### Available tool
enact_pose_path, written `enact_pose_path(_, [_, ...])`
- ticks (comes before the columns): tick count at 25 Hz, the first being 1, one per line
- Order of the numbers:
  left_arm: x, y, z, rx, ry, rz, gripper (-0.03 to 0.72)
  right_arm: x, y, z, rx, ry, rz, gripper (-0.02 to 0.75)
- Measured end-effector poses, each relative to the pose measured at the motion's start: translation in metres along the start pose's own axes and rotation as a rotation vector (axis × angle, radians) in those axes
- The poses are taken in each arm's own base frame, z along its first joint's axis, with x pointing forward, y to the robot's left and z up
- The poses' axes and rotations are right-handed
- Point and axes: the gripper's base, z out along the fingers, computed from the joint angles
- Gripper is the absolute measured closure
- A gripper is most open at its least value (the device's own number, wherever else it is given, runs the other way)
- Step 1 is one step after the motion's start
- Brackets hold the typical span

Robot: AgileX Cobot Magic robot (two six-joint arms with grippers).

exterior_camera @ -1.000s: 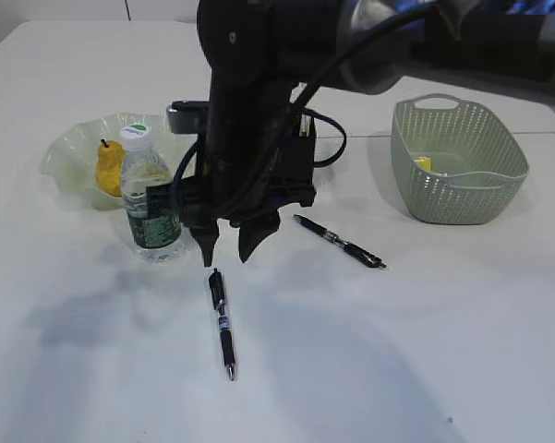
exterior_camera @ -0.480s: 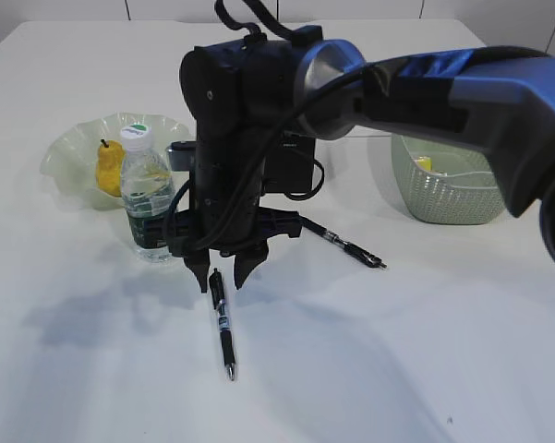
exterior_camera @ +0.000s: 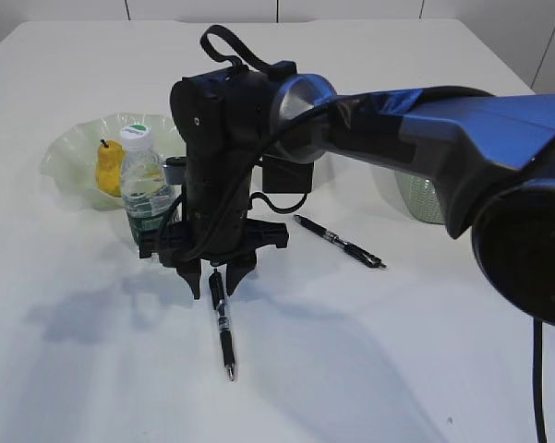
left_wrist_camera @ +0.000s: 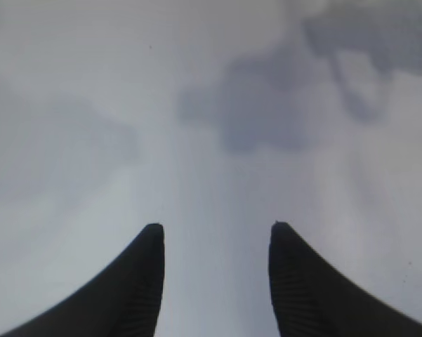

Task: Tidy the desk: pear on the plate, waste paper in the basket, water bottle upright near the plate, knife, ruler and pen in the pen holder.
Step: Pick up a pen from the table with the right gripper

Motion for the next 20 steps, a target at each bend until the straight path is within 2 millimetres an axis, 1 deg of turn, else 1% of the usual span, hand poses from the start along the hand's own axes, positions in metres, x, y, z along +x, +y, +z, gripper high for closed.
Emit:
enact_pose_path(5, [0.0,0.0,0.0,0.0,-0.004,0.0,0.348,-0.003,0.0,0.003,0.011,-0.008,0.013,0.436])
enact_pose_path(13, [-0.001,0.0,0.0,0.0,-0.006,0.0,0.347,-0.003,-0.002,0.02,0.03,0.017,0.019,0.436])
enact_pose_path(20, [-0.001,0.0,0.0,0.0,-0.006,0.0,0.348,-0.004,-0.004,0.022,0.05,0.012,0.013,0.436])
